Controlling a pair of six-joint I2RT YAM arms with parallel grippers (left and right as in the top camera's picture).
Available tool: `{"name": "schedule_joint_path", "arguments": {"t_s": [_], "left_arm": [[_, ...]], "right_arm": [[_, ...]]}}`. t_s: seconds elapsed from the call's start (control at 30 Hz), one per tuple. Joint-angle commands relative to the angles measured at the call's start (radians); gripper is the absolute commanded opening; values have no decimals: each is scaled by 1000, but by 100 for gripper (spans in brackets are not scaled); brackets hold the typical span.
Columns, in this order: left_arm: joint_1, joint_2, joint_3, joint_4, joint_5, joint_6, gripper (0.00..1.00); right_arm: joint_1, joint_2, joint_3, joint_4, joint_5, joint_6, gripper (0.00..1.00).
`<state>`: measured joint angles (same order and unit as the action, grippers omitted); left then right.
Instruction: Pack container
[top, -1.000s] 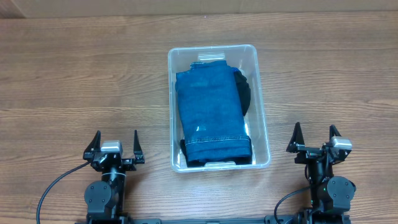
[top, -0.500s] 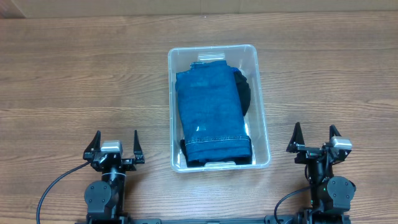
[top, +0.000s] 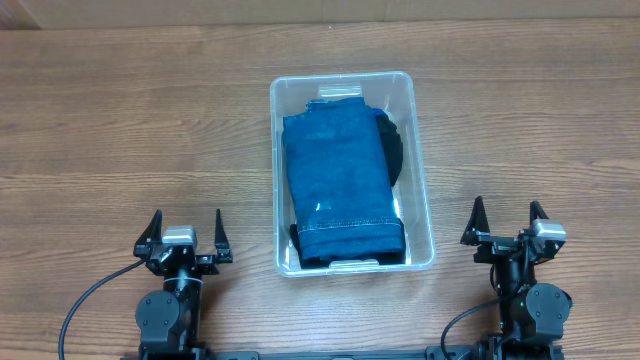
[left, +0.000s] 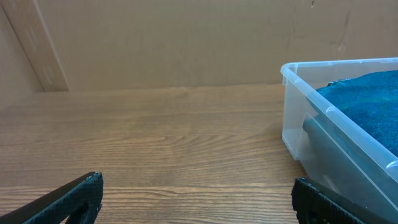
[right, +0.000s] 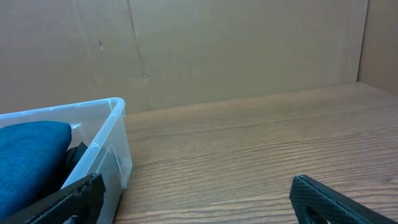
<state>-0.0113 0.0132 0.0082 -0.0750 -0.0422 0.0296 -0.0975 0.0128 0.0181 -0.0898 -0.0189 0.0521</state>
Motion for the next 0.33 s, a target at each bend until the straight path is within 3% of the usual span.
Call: {"name": "schedule_joint_path", "arguments": {"t_s": [0.0,0.3], "left_arm": [[7,-9,-3,4,-10,16,100],[7,-9,-3,4,-10,16,100]], "right_arm": [[3,-10,-10,6,7,3,100],[3,-10,-10,6,7,3,100]]}}
